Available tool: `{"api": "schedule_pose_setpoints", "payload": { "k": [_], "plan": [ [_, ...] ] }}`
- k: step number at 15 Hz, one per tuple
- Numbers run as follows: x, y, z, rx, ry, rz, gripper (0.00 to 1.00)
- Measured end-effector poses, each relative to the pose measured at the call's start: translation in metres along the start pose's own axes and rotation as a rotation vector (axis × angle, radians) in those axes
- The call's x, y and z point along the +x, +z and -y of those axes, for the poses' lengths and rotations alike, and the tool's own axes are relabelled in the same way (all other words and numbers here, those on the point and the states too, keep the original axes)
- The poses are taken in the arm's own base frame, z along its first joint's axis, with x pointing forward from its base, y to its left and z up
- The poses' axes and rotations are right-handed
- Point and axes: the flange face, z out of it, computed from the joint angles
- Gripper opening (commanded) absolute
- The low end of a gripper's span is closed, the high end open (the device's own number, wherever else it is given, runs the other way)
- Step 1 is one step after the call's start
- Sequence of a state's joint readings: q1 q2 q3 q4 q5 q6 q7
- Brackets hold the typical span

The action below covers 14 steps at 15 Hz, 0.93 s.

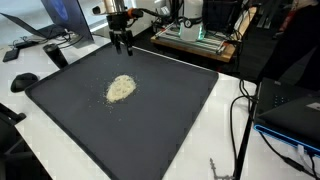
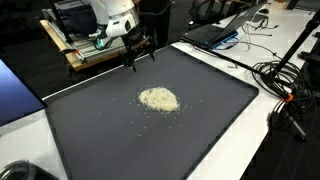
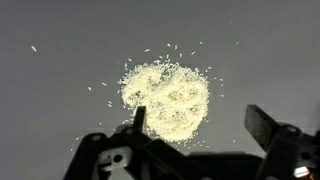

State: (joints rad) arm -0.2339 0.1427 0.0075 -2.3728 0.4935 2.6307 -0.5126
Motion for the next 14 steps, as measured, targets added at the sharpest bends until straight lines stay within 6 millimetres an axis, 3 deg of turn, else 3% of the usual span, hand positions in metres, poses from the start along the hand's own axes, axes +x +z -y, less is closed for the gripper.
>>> {"api": "schedule_pose_setpoints", "payload": {
  "k": [5,14],
  "plan": [
    [0.015,-0.003,-0.028,0.016,0.037,0.007,1.0],
    [0.068,0.018,-0.067,0.042,-0.038,0.019,1.0]
  ]
}}
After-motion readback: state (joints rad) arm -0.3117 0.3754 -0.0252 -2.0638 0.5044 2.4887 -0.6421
